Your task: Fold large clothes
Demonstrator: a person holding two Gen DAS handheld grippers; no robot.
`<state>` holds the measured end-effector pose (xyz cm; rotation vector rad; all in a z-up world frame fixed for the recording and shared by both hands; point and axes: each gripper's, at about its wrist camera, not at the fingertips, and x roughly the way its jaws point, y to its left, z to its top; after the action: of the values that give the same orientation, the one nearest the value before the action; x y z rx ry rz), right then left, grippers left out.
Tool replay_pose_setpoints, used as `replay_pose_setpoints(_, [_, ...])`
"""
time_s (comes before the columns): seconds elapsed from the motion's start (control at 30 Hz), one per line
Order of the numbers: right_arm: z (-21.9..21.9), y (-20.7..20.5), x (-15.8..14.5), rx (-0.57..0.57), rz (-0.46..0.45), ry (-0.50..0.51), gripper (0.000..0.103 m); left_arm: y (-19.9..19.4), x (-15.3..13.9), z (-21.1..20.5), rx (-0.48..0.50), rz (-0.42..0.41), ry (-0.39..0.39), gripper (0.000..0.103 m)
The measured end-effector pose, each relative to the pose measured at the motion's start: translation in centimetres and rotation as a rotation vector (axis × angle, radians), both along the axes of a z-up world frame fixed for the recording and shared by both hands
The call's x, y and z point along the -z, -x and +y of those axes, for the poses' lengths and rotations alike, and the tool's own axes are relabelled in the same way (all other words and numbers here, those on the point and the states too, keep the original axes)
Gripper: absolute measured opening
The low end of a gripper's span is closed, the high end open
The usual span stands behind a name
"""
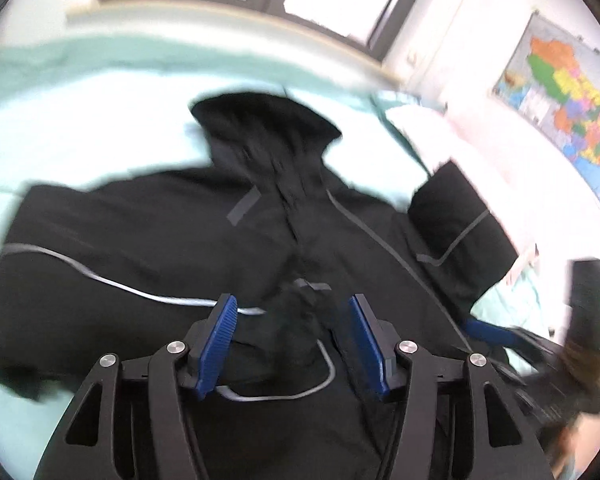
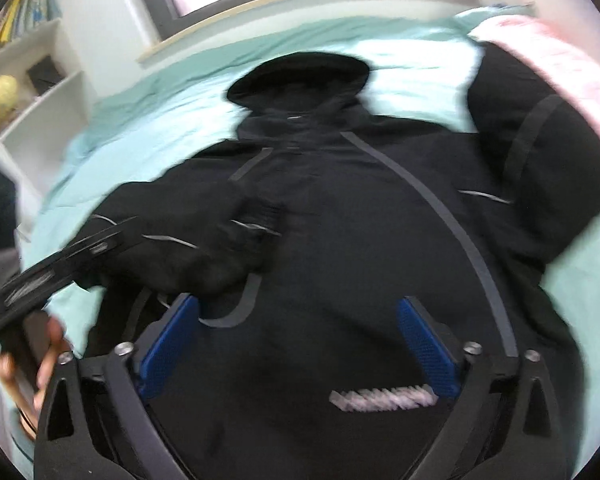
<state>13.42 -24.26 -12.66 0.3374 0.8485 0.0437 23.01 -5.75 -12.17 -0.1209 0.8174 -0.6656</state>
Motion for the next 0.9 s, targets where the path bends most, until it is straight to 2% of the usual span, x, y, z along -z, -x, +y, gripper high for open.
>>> replay_pose_setpoints(0.07, [1.2,-2.8,0.9,-0.042,0.033,-0.03,0.084,0.2,-1.1,2.0,-0.066,-0.048,-0.05,0.059])
replay_pose_setpoints(0.13, [2.1,-5.5,2.1,-0.059,0.075,-0.065,0.079,0.3,-1.7,4.4,-0.14,-0.086,-0.108,0.059])
replay_pose_setpoints(0.23, [3.5,-9.1,4.4,-0.061,0.127,-0.098,0.077,-0.3,-1.5,7.2,-0.215,-0.083,-0.162,0.059])
replay_pose_setpoints(0.27, [4.0,-10.1,5.3,-0.062,0.16,-0.104,0.073,-0.6,-1.2,8.3,-0.239,-0.068,-0.172,0.059])
replay_pose_setpoints(0.3, [4.5,-10.8,6.0,-0.074,0.186,-0.119,0.065,-0.9,-0.9,9.2,-0.26,-0.052,-0.175,0.059])
replay_pose_setpoints(0.33, [4.7,-11.5,6.3,-0.084,0.193,-0.119,0.05,-1.2,-0.7,10.0,-0.28,-0.038,-0.179,0.059])
replay_pose_setpoints(0.37, [5.3,-11.6,6.0,-0.088,0.182,-0.073,0.039,-1.6,-0.4,10.3,-0.294,-0.029,-0.187,0.059])
replay_pose_setpoints(0.43, [5.5,-10.8,4.2,-0.088,0.126,-0.003,0.033,-2.3,0.0,10.6,-0.315,-0.015,-0.215,0.059])
replay_pose_setpoints(0.53, [3.7,-8.9,0.1,-0.042,0.02,0.072,0.031,-3.1,-0.1,9.9,-0.312,-0.016,-0.209,0.059])
replay_pose_setpoints(0.6, [0.9,-7.6,-3.1,0.011,-0.051,0.12,0.031,-3.7,-0.8,8.8,-0.294,-0.019,-0.201,0.059])
replay_pose_setpoints(0.67, [-1.6,-6.8,-4.9,0.061,-0.085,0.194,0.031,-4.2,-0.8,6.8,-0.258,-0.022,-0.196,0.059])
replay_pose_setpoints(0.8, [-7.5,-6.0,-5.3,0.174,-0.074,0.34,0.031,-5.2,0.2,1.7,-0.166,-0.003,-0.211,0.059])
replay_pose_setpoints(0.9, [-11.2,-6.3,-2.4,0.196,-0.002,0.371,0.031,-6.2,3.3,-2.1,-0.107,0.061,-0.255,0.059])
